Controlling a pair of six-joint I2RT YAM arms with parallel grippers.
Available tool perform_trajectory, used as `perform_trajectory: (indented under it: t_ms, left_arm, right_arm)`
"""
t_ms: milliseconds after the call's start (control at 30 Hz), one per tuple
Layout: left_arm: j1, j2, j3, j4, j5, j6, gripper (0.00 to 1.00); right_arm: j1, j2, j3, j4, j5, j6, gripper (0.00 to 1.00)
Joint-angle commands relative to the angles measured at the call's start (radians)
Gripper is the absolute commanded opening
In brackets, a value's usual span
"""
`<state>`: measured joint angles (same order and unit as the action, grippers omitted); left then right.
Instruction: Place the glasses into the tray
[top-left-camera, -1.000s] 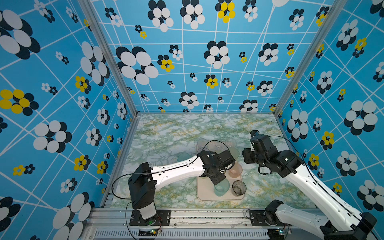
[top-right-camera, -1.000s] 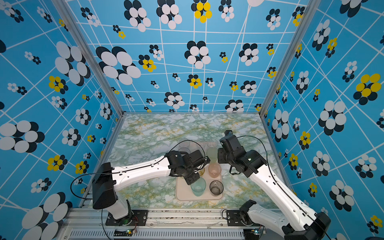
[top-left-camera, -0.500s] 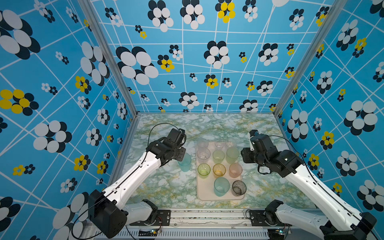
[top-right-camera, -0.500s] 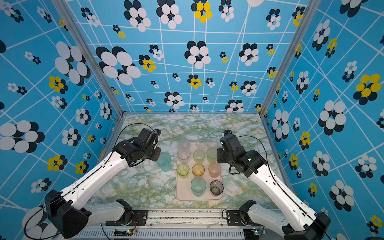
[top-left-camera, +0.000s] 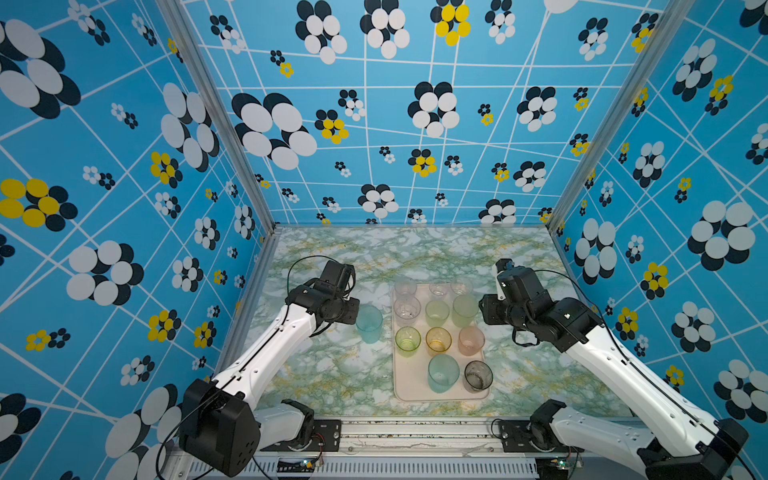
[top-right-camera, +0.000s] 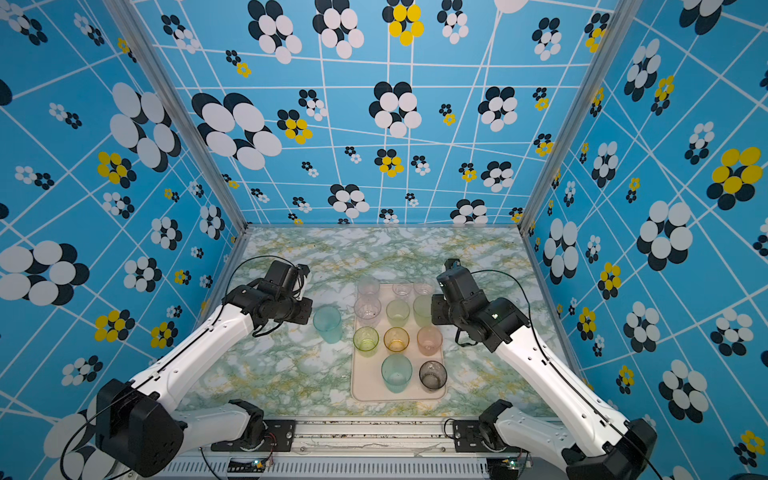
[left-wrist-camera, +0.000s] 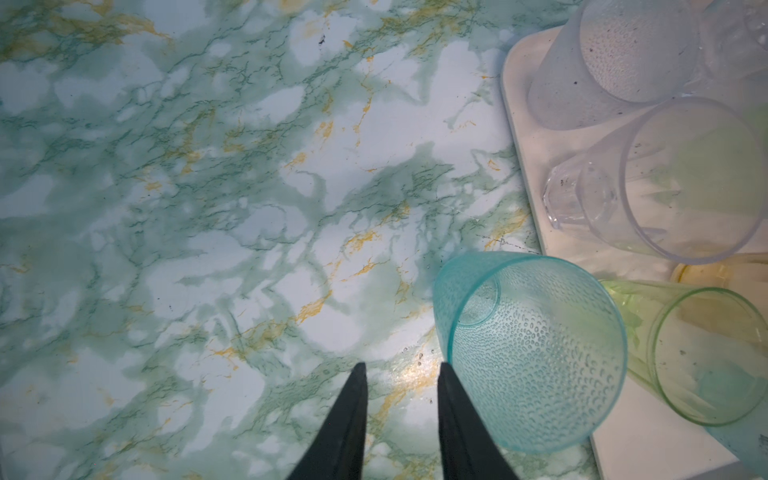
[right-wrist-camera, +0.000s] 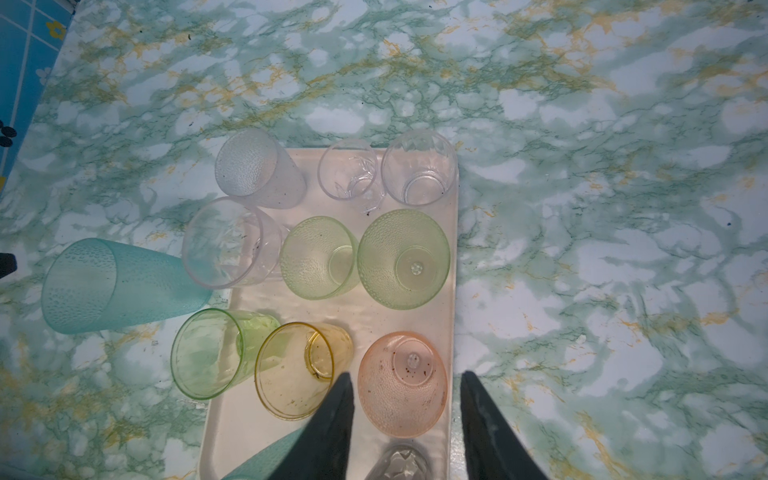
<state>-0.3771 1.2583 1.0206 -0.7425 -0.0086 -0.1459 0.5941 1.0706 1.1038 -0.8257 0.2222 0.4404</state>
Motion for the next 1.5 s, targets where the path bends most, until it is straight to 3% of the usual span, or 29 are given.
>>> perform_trajectory:
  t_ms: [0, 700, 967, 1233, 1467]
  left_arm:
    - [0.007, 0.004, -0.013, 0.027, 0.042, -0.002, 0.31]
    - [0.004, 0.101, -0.010, 0.043, 0.095, 0.009, 0.24]
    - [0.000, 0.138, 0.002, 0.026, 0.096, 0.017, 0.18]
    - [-0.007, 0.120, 0.036, -0.028, 0.062, 0.028, 0.05]
    - [-0.119, 0.051, 0.172, -0.221, -0.021, 0.039, 0.04]
  right_arm:
    - [-0.007, 0.006, -0.010, 0.008, -0.009, -0.011, 0.45]
    - [-0.015, 0.022, -0.018, 0.014, -0.014, -0.020, 0.45]
    - [-0.021, 0.011, -0.021, 0.010, -0.013, -0.025, 0.45]
    - [-0.027, -0.007, -0.029, 0.011, -0.017, -0.026, 0.45]
    - [-0.029, -0.008, -0.028, 0.005, -0.021, -0.029, 0.45]
